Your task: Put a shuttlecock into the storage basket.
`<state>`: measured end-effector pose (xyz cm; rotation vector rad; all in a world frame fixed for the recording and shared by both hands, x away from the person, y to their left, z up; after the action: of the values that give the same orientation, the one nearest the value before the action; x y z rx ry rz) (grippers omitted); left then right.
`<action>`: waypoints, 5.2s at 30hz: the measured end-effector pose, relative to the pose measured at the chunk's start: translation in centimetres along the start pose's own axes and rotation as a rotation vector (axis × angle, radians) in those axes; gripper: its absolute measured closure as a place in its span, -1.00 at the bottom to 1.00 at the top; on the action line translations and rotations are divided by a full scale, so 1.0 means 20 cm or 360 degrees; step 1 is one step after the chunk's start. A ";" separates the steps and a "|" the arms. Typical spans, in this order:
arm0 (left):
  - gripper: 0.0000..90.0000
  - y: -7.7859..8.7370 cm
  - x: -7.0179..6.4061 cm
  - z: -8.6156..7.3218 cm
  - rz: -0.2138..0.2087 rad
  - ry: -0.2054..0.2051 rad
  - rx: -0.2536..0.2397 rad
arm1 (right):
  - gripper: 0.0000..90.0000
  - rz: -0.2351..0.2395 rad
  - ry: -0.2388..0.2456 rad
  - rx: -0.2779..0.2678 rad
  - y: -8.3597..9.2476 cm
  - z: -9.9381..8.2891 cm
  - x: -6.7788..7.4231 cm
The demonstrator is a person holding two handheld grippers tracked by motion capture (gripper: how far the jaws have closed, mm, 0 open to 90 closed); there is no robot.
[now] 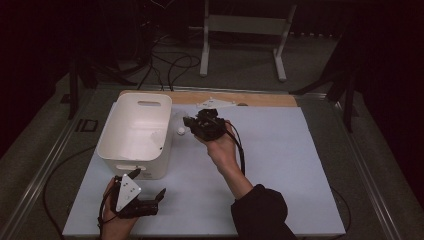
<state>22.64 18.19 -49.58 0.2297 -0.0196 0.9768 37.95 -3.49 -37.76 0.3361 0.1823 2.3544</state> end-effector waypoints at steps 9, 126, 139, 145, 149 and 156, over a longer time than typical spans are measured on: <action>-0.95 0.00 0.00 0.00 0.0001 0.0002 -0.0003 | 0.98 0.0010 0.0018 -0.0011 -0.01 0.05 0.03; -0.95 0.01 0.01 0.00 0.0018 0.0010 -0.0014 | -0.79 -0.0134 0.0176 0.0068 0.04 -0.05 -0.06; -0.95 0.01 0.01 0.00 0.0026 0.0013 -0.0011 | -0.78 -0.0260 0.0168 0.0046 0.30 -0.13 -0.23; -0.95 0.00 0.01 0.00 0.0027 0.0019 -0.0007 | -0.79 -0.0319 0.0185 0.0030 0.42 -0.18 -0.30; -0.97 0.00 0.00 0.00 0.0039 0.0012 -0.0001 | -0.79 -0.0368 0.0237 0.0017 0.50 -0.21 -0.35; -0.98 0.01 0.02 0.00 0.0067 0.0034 -0.0020 | -0.80 -0.0429 0.0263 0.0009 0.63 -0.29 -0.40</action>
<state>22.66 18.57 -49.51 0.2083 -0.0111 1.0209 33.51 -18.25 -41.93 0.1109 0.2943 2.1135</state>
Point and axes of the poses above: each handheld gripper's, and its own axes: y roughly backward along the jaws, z roughly out of its top, x roughly to its left, the point moved 2 cm from there along -y, roughly forward along the jaws, and after that the axes turned 14 degrees about -x, right-handed, at the moved point
